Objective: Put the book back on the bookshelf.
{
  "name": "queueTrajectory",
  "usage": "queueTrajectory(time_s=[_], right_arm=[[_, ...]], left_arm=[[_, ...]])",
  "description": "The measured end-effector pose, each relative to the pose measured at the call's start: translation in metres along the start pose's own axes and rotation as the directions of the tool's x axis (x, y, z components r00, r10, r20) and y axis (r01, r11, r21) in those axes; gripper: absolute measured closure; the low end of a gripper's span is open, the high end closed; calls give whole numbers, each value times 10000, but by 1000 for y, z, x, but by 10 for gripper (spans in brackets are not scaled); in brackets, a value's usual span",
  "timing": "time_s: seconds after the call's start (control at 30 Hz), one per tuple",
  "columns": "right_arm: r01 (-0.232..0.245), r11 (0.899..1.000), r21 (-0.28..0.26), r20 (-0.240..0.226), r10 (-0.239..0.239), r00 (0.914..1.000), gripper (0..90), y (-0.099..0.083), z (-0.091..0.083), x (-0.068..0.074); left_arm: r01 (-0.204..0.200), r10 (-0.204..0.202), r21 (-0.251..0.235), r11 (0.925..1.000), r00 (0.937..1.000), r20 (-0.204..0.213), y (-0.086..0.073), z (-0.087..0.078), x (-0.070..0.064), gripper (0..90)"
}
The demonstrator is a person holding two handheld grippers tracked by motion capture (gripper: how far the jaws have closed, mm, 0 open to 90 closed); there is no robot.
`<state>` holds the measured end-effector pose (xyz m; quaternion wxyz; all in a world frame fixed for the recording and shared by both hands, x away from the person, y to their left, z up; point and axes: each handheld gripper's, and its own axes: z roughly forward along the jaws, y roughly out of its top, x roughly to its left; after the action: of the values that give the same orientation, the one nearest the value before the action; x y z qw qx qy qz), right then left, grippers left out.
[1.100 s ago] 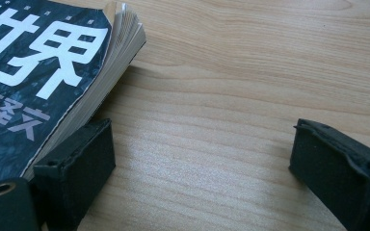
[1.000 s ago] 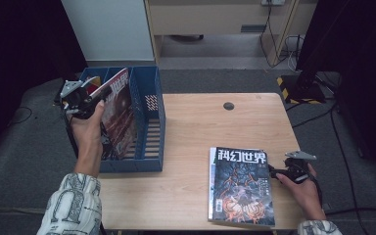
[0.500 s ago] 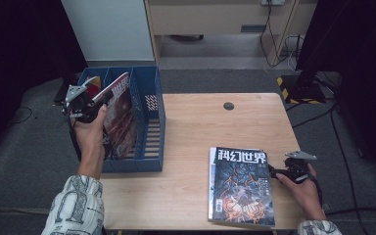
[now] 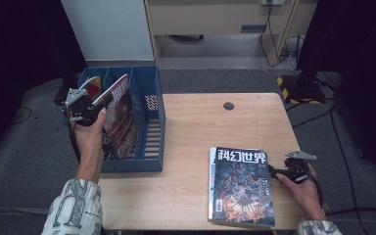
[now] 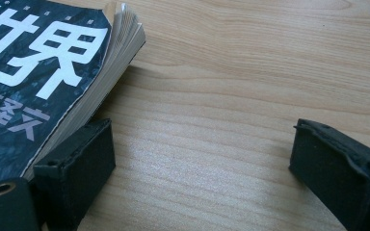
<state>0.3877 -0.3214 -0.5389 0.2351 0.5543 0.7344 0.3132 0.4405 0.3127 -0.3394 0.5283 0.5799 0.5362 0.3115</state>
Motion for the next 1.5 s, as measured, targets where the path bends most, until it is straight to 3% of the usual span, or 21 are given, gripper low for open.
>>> queueTrajectory(time_s=[0.2,0.53,1.1,1.33,1.5], right_arm=[[-5,10000,1,6,5,10000,87,0,0,0],[-49,10000,12,10,49,10000,88,0,0,0],[-50,10000,13,14,50,10000,88,0,0,0],[-50,10000,12,17,50,10000,88,0,0,0],[-51,10000,10,16,51,10000,88,0,0,0]], left_arm=[[117,-113,646,9978,9999,-68,2,-8,6,832],[301,-240,1842,9824,9991,-352,3,-22,21,824],[362,-338,2180,9753,9993,-150,8,-18,21,767],[156,-74,2549,9668,9994,-329,10,-8,17,704],[160,-67,2714,9623,9994,-353,8,-8,21,801]])
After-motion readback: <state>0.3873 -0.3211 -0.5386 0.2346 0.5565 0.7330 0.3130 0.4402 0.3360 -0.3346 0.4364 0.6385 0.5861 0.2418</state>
